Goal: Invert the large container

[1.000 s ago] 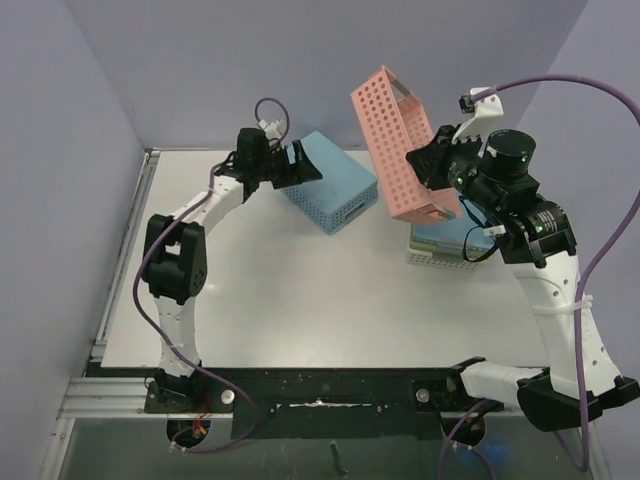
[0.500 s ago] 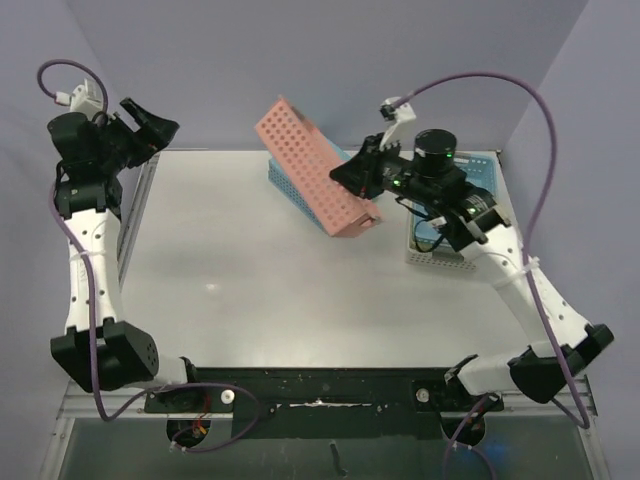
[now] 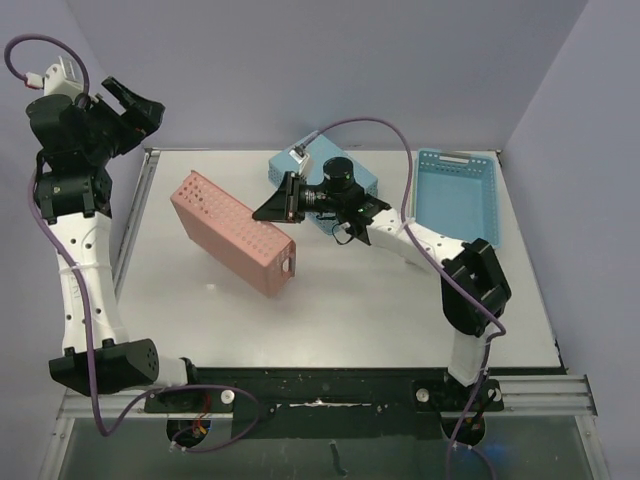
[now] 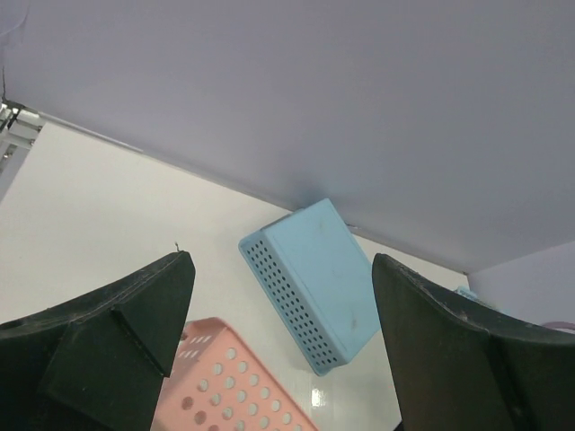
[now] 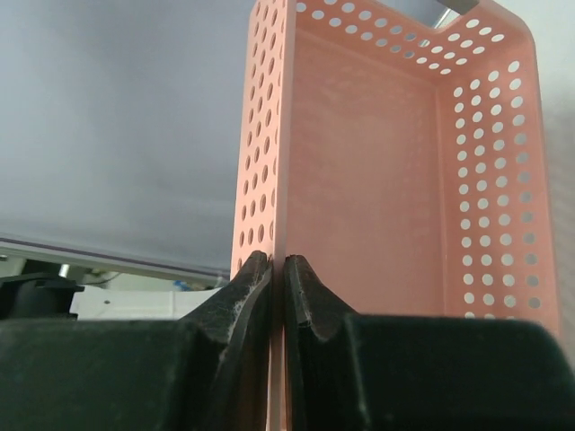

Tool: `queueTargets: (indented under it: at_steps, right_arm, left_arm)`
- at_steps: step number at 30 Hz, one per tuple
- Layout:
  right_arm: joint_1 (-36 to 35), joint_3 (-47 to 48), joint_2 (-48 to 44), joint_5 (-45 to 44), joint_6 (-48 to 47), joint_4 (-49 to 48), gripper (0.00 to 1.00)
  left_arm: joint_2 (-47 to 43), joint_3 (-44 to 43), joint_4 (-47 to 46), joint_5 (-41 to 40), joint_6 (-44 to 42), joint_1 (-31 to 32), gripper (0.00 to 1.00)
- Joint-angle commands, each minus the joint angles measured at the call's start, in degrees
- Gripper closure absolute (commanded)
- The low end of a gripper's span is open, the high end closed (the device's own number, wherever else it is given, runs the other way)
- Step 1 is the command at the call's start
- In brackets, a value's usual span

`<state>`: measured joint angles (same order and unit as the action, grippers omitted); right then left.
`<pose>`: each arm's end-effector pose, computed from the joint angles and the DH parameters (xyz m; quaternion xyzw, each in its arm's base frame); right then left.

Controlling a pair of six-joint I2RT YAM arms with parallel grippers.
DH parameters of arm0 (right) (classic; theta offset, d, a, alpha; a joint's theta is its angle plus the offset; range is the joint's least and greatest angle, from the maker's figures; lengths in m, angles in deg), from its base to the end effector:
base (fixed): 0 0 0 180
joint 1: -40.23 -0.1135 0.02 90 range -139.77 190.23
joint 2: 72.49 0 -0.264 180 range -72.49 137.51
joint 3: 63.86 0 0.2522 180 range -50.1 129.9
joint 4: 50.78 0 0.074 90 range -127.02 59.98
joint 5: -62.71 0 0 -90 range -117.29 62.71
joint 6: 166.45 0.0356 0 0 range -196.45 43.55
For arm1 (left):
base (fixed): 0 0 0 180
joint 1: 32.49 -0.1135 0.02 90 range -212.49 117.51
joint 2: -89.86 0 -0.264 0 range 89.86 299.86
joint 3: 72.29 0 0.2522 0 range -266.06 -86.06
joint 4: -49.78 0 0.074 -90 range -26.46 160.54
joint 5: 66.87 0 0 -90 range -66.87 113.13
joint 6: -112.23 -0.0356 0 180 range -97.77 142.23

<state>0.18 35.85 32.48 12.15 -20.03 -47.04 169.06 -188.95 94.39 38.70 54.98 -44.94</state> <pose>0.3219 0.3002 0.3295 -0.1150 0.7397 0.6269 0.2158 0.2737 0.0506 0.5127 -0.2028 0.7203 -0.2155 0.6274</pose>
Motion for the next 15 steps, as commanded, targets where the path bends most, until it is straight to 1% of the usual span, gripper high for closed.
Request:
queueTargets:
  at_steps: [1, 3, 6, 9, 11, 12, 13, 15]
  right_arm:
    - [2.2, -3.6, 1.2, 6.9, 16.6, -19.6, 1.0]
    - [3.6, -6.7, 1.6, 6.5, 20.3, -21.4, 1.0]
    - [6.3, -11.9, 1.5, 4.5, 23.1, -19.5, 1.0]
    - [8.8, -16.1, 0.4, 2.0, 22.0, -14.9, 1.0]
    - [10.3, -17.5, -0.9, -0.9, 18.3, -9.1, 1.0]
    - [11.0, -17.6, -1.5, -2.8, 16.0, -5.0, 0.96]
    - [11.6, -17.5, -2.2, -4.9, 13.3, -1.1, 0.89]
    - [12.5, -16.7, -3.3, -9.3, 8.4, 7.2, 0.72]
  left_arm:
    - [1.3, -0.3, 0.0, -0.1, -0.9, 1.7, 0.19]
    - [1.7, -0.1, 0.1, 0.0, -1.7, 2.7, 0.19]
    - [2.3, 0.0, 0.0, -0.3, -2.4, 4.0, 0.19]
    - [2.8, 0.1, -0.2, -0.3, -2.8, 5.0, 0.19]
    - [3.2, 0.2, -0.3, -0.4, -3.3, 5.8, 0.19]
    - [3.2, 0.3, -0.3, -0.5, -3.6, 6.4, 0.19]
    - [3.4, 0.4, -0.2, -0.5, -3.8, 6.9, 0.19]
    - [3.6, 1.1, -0.3, -0.5, -4.3, 8.0, 0.19]
